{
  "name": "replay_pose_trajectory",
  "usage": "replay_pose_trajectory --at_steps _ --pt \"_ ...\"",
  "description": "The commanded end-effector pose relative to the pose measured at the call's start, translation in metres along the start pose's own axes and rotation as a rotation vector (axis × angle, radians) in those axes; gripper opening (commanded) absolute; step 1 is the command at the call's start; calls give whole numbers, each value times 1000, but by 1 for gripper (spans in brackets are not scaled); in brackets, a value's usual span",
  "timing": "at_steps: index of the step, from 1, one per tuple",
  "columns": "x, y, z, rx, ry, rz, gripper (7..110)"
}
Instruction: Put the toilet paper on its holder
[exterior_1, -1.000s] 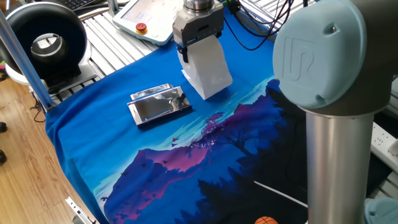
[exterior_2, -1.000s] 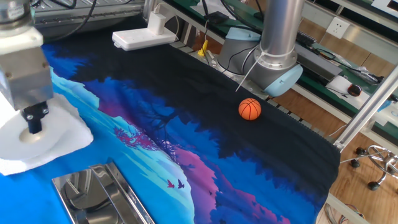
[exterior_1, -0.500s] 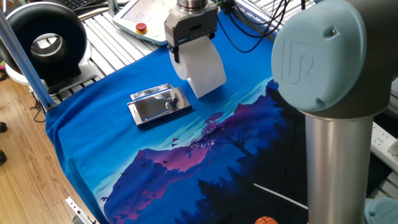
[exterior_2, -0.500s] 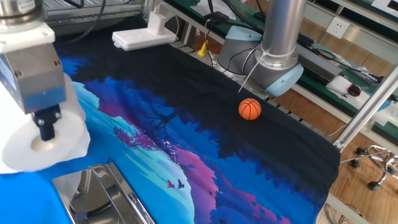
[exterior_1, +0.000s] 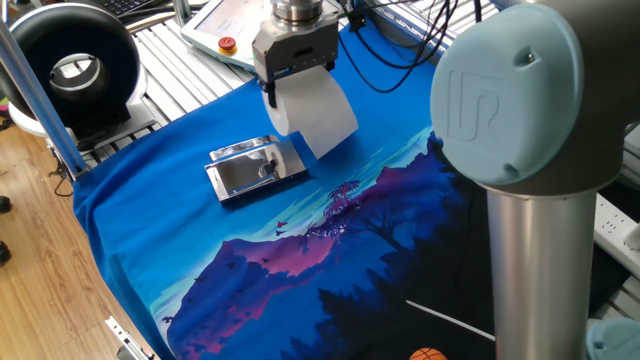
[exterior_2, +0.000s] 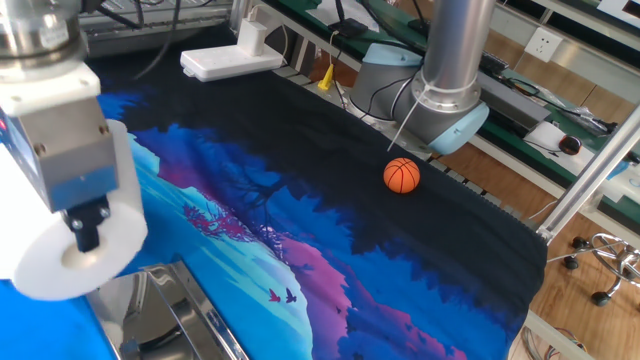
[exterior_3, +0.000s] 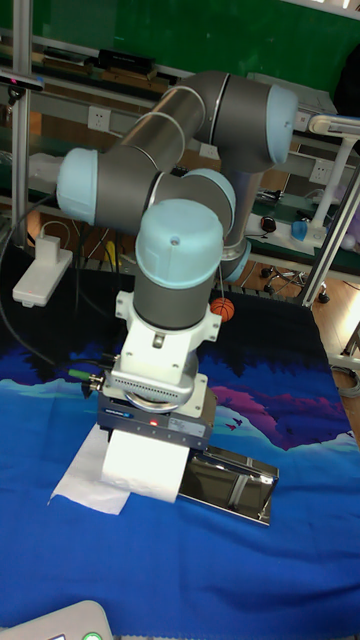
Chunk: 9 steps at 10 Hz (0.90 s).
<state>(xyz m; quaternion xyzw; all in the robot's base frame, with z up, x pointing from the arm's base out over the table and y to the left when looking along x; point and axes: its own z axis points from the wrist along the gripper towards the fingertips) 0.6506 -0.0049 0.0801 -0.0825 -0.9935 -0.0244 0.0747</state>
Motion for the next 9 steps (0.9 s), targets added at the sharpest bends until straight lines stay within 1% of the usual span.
replay_pose_trajectory --at_steps 1,3,5,7,9 --pt "9 9 8 -3 30 0 7" --pt "16 11 14 -2 48 -2 7" --pt "21 6 17 14 61 -7 7" --pt "25 6 24 6 67 -7 7" --pt "37 10 25 9 94 6 7"
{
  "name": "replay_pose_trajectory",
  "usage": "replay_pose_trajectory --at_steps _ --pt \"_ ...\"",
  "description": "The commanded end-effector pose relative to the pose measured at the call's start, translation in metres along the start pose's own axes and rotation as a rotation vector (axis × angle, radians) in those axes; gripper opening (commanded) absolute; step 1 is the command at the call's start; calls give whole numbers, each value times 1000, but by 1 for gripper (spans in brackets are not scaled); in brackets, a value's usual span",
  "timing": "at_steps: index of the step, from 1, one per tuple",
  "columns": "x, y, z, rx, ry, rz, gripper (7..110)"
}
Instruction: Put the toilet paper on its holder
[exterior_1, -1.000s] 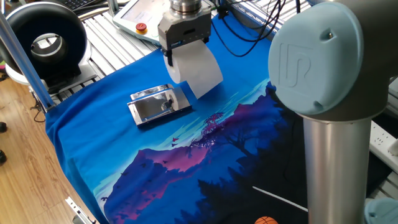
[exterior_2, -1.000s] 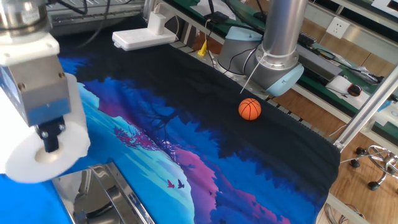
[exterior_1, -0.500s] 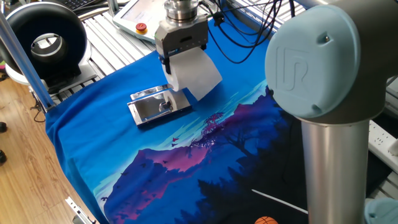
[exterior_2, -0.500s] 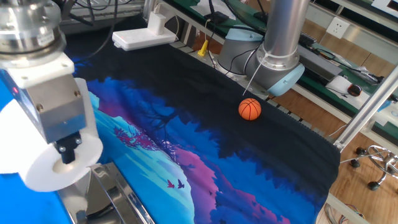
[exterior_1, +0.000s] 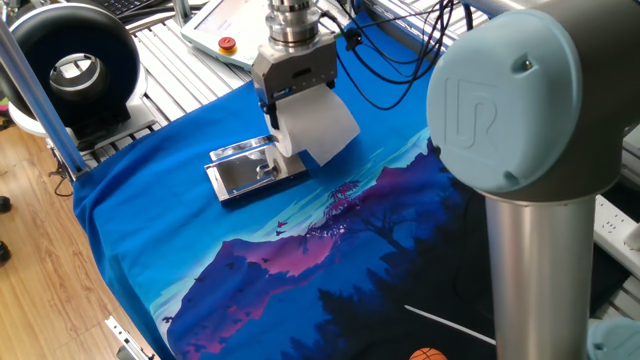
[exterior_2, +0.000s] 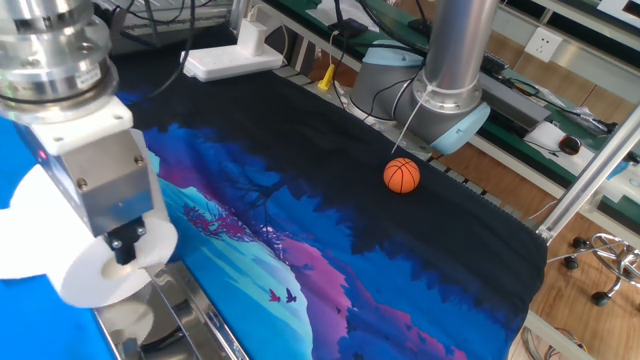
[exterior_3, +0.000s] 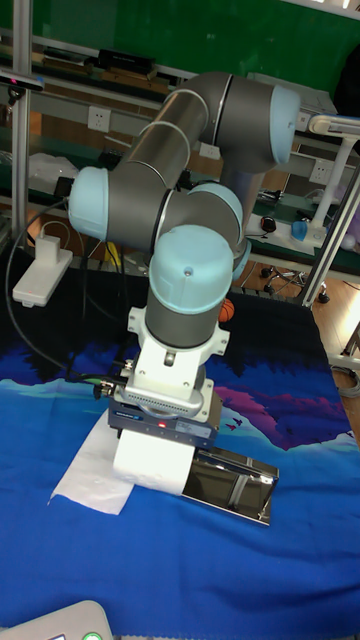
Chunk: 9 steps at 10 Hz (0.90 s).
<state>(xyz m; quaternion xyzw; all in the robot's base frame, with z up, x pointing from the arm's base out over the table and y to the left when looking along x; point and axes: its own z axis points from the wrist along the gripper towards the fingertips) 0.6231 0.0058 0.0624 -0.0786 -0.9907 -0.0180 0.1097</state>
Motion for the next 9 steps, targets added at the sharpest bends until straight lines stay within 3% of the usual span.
replay_pose_trajectory --at_steps 1,9 --pt "12 5 3 -9 29 12 7" --pt "20 17 -2 -44 30 18 7"
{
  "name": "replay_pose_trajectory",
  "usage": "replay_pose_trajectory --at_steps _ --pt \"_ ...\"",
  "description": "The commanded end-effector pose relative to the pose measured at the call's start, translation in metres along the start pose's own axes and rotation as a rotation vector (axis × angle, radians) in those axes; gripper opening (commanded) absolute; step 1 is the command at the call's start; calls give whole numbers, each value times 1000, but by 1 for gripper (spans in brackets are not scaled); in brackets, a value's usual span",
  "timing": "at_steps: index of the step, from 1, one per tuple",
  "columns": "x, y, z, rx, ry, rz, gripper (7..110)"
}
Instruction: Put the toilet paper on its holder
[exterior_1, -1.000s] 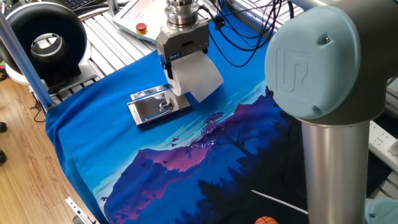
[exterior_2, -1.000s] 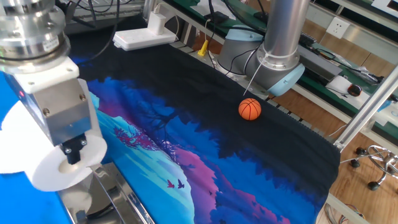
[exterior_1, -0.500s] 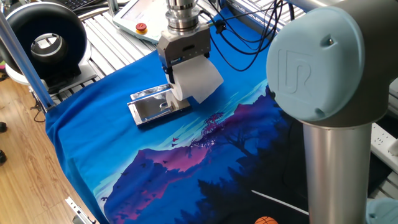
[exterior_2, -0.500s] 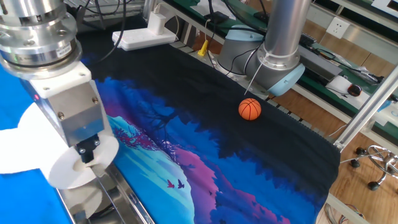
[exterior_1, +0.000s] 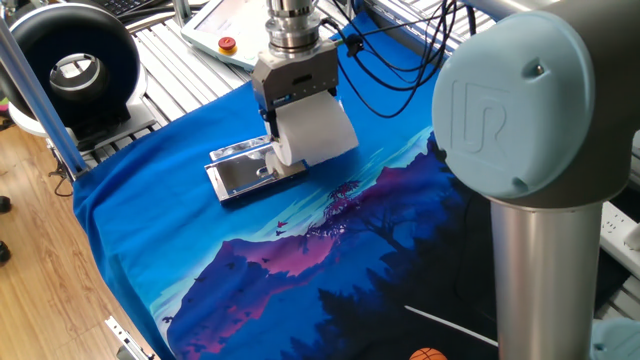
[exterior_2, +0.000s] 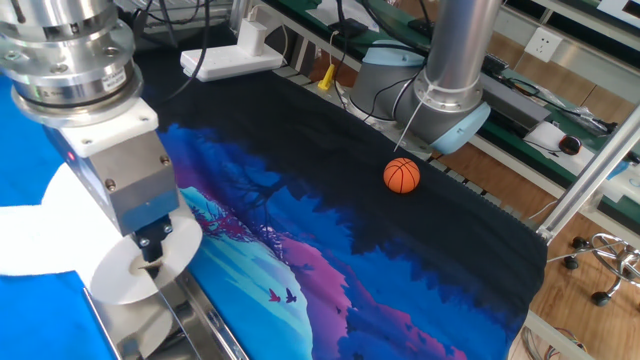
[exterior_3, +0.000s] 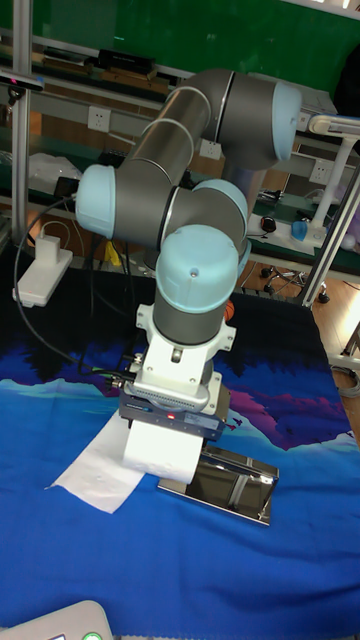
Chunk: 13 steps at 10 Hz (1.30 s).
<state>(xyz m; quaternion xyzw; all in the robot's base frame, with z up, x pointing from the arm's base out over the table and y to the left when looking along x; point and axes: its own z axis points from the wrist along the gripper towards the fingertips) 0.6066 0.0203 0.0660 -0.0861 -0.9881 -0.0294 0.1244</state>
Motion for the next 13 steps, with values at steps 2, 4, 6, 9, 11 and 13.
replay_pose_trajectory --at_steps 2,4,6,9,11,13 --pt "1 6 -4 -27 -6 4 7" --pt "2 10 -6 -37 -9 7 7" --pt "0 11 -7 -36 -18 18 7" --pt "-3 15 -4 -30 -35 31 7" --pt "5 15 -6 -13 -23 29 7" --pt "8 14 -7 -10 -19 24 7"
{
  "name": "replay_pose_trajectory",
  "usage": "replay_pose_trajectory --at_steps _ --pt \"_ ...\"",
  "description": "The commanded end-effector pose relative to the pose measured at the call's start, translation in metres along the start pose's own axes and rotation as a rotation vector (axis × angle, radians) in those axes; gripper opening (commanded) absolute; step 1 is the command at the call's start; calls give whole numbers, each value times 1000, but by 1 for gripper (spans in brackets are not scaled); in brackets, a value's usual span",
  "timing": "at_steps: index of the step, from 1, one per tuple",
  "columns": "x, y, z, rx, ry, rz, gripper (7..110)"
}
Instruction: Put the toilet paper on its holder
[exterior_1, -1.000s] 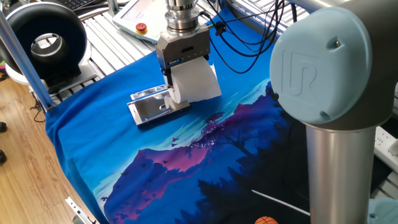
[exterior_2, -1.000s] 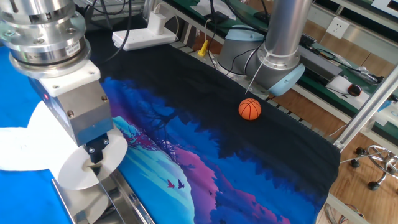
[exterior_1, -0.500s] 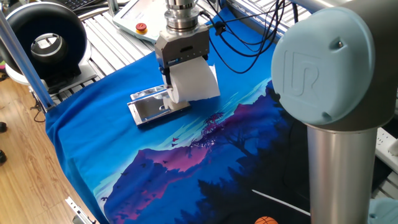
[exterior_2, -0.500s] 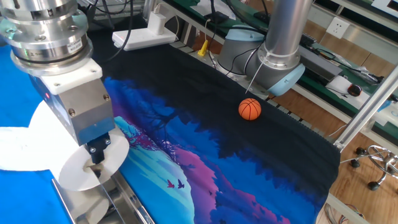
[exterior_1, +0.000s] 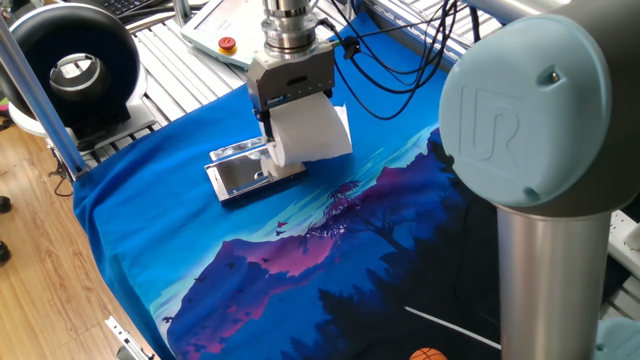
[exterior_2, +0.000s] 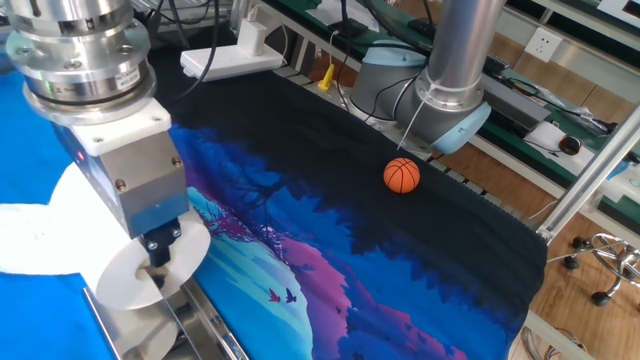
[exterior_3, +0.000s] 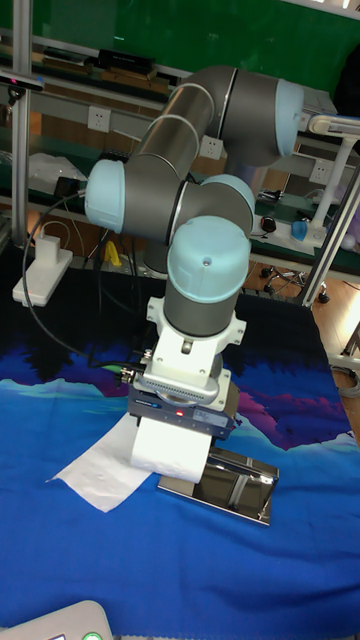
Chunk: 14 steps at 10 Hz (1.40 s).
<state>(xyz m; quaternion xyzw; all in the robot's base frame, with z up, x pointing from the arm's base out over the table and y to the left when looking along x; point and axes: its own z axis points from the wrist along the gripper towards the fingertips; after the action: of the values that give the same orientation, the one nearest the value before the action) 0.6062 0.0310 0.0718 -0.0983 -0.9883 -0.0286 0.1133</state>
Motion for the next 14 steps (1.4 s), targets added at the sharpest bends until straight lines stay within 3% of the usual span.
replay_pose_trajectory --at_steps 1,4,14 --pt "2 7 -2 -24 -5 2 7" --pt "-5 6 -3 -16 -43 29 7" --pt "-14 5 -5 14 -83 31 7"
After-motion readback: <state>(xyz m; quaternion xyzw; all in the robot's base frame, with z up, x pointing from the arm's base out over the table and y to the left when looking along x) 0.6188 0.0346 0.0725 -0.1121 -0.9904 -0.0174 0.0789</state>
